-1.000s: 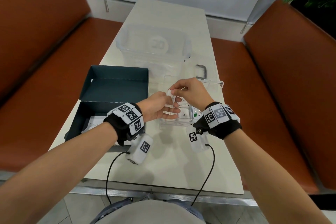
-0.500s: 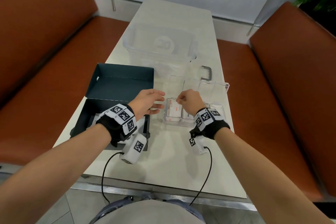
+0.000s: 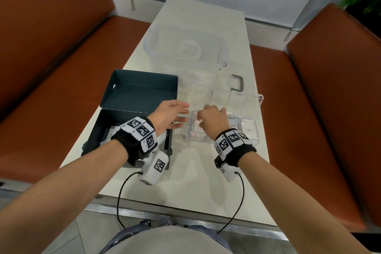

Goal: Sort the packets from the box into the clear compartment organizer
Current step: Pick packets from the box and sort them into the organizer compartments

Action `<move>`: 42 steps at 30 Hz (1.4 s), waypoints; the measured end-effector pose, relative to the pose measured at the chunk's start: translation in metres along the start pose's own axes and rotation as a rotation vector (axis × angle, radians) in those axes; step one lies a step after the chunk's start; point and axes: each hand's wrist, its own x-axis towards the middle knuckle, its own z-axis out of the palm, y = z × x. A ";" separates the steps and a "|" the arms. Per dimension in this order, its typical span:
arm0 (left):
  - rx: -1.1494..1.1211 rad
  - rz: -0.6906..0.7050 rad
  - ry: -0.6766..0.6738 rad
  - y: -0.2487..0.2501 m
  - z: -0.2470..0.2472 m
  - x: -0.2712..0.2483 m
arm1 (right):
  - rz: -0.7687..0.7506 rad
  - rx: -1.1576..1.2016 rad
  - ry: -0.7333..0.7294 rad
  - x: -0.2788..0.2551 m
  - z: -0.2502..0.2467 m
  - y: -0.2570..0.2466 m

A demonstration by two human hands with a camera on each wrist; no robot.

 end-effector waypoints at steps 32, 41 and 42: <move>0.889 0.125 0.321 -0.037 -0.180 -0.038 | -0.611 -0.056 -0.561 0.014 -0.044 -0.163; 1.031 -0.120 0.004 -0.077 -0.186 -0.047 | -0.706 -0.246 -0.580 0.016 -0.002 -0.187; 1.044 -0.126 -0.010 -0.077 -0.184 -0.046 | -0.685 -0.222 -0.577 0.015 0.001 -0.186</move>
